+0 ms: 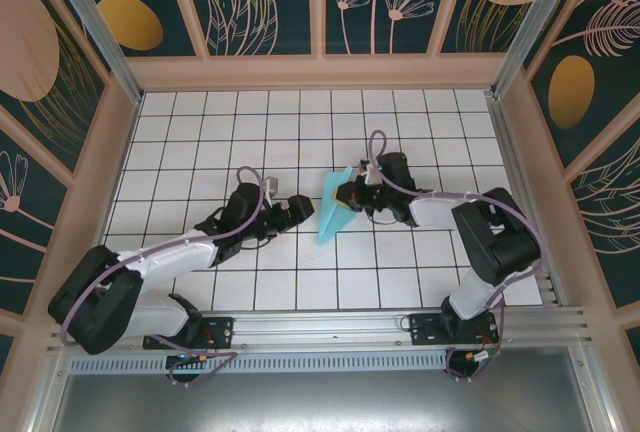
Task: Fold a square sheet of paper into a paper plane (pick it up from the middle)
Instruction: Turn over the paper at the center of the table.
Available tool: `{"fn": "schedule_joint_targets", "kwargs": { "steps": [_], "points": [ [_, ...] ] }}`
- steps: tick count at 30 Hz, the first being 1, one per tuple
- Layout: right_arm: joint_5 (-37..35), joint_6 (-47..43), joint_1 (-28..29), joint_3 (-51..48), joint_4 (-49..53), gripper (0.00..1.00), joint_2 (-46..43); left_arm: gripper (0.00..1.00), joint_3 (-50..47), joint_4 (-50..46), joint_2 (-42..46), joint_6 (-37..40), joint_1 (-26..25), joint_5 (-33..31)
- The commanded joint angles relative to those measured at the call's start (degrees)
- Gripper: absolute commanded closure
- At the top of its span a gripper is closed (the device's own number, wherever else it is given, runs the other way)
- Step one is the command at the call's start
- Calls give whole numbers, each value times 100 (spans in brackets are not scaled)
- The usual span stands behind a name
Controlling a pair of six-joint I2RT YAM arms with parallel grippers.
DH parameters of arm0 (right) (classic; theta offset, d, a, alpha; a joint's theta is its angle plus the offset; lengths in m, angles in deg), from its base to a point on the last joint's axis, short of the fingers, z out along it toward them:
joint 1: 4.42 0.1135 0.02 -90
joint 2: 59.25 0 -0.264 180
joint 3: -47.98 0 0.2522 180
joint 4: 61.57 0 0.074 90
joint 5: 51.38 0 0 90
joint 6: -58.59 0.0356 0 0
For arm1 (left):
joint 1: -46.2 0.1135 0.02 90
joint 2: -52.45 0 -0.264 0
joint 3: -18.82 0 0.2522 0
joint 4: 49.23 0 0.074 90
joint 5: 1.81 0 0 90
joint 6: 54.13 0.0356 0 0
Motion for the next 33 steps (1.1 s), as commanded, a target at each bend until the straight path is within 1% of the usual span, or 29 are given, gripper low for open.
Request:
{"fn": "schedule_joint_targets", "kwargs": {
  "steps": [1,4,7,9,12,18,21,24,27,29,31,33],
  "points": [
    [843,254,-161,199,-910,98,-362,1,66,551,378,-373,32,384],
    [1128,459,-202,405,-1140,98,-378,1,107,819,444,-526,32,585],
    [1377,928,-206,505,-1686,98,-296,2,131,1151,347,-712,34,755],
    [1470,1180,-200,568,-1974,97,-242,1,131,1528,213,-905,34,940],
    [1473,1289,-189,619,-2057,97,-228,2,172,1994,21,-1144,34,1180],
    [1656,1753,-146,622,-2557,97,-115,2,262,2453,-258,-1355,33,1266],
    [1701,1817,-128,626,-2573,96,-73,5,288,2836,-381,-1470,34,1228],
    [1754,1838,-125,608,-2569,96,-76,14,319,2937,-383,-1385,33,1116],
    [1780,1769,-136,616,-2412,96,-79,28,380,2791,-358,-1202,33,1020],
    [1827,1717,-145,625,-2322,95,-62,45,412,2629,-346,-1049,32,946],
    [1897,1650,-145,638,-2176,95,-53,57,438,2478,-315,-933,34,871],
    [1962,1557,-150,644,-1993,95,-65,66,482,2245,-273,-771,34,809]
  ]
}}
